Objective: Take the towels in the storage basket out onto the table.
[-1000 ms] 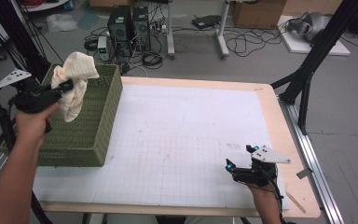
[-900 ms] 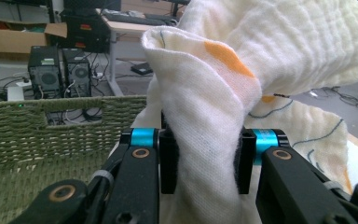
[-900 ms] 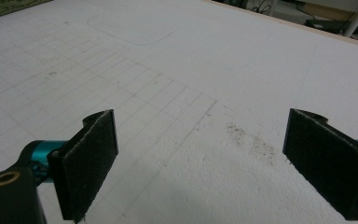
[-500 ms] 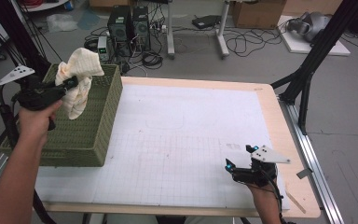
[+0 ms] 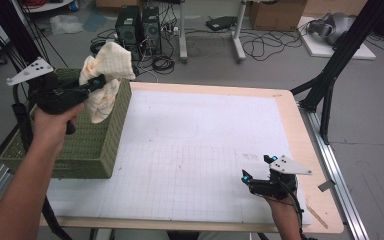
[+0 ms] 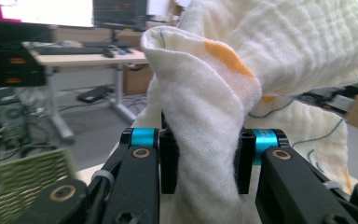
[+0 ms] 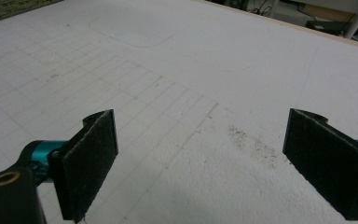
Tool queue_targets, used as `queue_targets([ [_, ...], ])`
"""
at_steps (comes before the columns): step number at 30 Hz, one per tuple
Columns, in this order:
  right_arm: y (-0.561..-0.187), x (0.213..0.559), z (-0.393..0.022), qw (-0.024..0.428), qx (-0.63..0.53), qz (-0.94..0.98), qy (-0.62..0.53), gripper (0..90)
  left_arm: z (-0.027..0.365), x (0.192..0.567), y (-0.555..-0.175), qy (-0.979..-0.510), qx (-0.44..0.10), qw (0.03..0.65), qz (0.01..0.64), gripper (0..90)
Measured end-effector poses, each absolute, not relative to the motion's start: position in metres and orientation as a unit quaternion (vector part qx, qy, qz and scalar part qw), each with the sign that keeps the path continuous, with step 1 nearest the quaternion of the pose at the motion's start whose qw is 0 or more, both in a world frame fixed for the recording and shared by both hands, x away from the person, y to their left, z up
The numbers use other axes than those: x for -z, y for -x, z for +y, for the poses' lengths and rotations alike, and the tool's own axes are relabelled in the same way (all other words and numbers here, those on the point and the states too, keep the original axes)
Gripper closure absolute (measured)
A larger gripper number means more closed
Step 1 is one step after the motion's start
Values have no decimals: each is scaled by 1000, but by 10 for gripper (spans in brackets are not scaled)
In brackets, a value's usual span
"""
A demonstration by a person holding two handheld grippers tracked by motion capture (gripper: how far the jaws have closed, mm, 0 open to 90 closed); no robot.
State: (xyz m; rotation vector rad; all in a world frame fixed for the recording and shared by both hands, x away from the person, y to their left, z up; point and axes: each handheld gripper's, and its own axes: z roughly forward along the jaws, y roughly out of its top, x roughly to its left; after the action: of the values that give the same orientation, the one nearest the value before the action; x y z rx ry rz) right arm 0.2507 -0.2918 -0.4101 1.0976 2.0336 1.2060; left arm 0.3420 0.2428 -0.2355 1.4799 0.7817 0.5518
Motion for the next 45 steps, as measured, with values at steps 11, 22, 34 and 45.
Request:
queue_targets([
  [11, -249, 409, -292, 266, -446, 752, -406, 93, 155, 246, -339, -693, -176, 646, 266, 712],
  [22, -249, 409, -296, 270, -446, 748, -411, 93, 68, 284, -338, -725, -100, 646, 217, 712],
  [34, -248, 409, -306, 278, -445, 739, -422, 93, 12, 350, -349, -755, -37, 614, 228, 711],
  [45, -248, 410, -312, 279, -441, 735, -434, 93, -4, 404, -360, -808, -60, 521, 271, 679],
])
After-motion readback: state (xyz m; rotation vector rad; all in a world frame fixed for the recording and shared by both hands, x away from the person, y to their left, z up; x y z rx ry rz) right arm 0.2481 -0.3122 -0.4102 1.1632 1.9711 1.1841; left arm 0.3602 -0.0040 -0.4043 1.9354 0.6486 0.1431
